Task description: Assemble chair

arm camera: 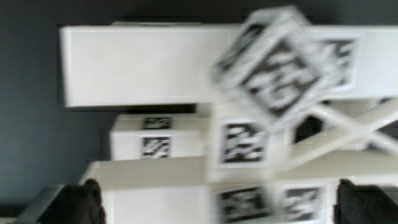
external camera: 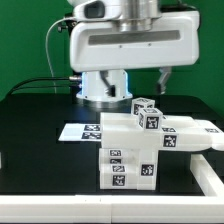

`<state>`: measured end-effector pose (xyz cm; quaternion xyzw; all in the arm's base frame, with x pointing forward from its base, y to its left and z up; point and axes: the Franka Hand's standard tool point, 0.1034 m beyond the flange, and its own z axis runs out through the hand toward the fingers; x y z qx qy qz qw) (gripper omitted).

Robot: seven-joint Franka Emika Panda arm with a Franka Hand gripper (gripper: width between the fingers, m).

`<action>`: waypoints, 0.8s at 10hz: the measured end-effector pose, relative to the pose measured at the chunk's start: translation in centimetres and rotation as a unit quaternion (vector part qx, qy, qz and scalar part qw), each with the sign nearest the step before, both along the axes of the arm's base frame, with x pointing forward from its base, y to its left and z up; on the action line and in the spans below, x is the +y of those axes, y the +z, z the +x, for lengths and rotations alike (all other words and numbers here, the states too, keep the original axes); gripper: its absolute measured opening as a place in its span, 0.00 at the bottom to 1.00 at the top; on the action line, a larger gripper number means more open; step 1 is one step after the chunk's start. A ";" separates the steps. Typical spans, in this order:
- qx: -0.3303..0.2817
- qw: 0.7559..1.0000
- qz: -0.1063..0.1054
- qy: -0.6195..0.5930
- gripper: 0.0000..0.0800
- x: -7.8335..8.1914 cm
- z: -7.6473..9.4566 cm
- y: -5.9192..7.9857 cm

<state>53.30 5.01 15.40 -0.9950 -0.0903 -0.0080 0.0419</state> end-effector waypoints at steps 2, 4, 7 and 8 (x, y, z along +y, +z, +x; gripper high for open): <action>-0.002 0.999 0.003 0.040 0.81 1.6 -0.9 -0.4; -0.001 0.999 0.002 0.039 0.81 1.5 -0.9 -0.5; -0.027 0.991 -0.015 0.133 0.81 0.8 -1.3 -1.7; -0.024 0.989 -0.016 0.148 0.81 0.2 -1.4 -2.4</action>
Offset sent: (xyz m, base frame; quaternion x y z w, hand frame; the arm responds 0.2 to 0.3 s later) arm 0.0000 0.0000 0.0000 0.0000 0.0000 0.0000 1.0000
